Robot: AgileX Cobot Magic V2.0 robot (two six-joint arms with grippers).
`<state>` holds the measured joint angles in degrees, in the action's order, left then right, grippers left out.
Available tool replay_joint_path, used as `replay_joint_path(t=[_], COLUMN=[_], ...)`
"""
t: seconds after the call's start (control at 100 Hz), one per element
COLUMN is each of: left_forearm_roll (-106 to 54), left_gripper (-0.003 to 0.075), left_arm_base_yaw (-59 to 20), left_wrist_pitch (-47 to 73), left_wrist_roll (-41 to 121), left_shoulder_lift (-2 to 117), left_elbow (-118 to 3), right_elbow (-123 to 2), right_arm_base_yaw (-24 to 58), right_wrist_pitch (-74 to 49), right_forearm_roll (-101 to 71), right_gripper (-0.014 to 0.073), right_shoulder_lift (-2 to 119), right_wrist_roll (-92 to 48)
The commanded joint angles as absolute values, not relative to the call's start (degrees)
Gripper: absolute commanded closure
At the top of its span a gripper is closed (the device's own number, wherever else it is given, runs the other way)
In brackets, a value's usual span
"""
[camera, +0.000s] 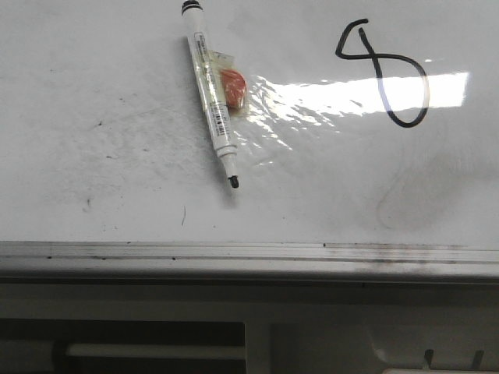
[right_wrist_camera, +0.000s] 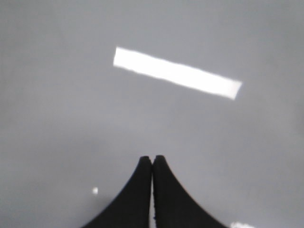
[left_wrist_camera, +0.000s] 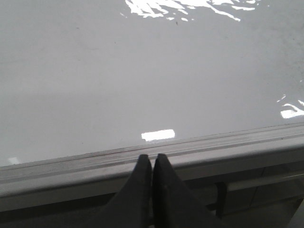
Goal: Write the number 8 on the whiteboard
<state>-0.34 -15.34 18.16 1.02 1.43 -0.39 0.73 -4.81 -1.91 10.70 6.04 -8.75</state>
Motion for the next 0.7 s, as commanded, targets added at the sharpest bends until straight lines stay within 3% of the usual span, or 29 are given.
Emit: replay_joint_path(t=[0.0,0.26,0.69], left_forearm_roll=[-0.4,-0.4,-0.4], left_gripper=[0.0741,0.0741,0.0741], left_arm_base_yaw=[-15.2,-15.2,-15.2], left_wrist_pitch=[14.3,14.3,14.3], left_wrist_roll=[0.3,0.3,0.3], left_shoulder_lift=[2.0,2.0,2.0], left_elbow=[1.9,1.9,1.9], right_elbow=[1.3,1.3,1.3], right_arm_base_yaw=[-5.3,-5.3,-5.3], right_wrist_pitch=[-4.9,-18.0,-17.2], right_forearm_roll=[11.6,9.3,9.2], right_gripper=[0.0648,0.0648,0.0648], right_shoulder_lift=[5.7,-1.4,-1.8], right_wrist_roll=[-8.0,-8.0,-8.0])
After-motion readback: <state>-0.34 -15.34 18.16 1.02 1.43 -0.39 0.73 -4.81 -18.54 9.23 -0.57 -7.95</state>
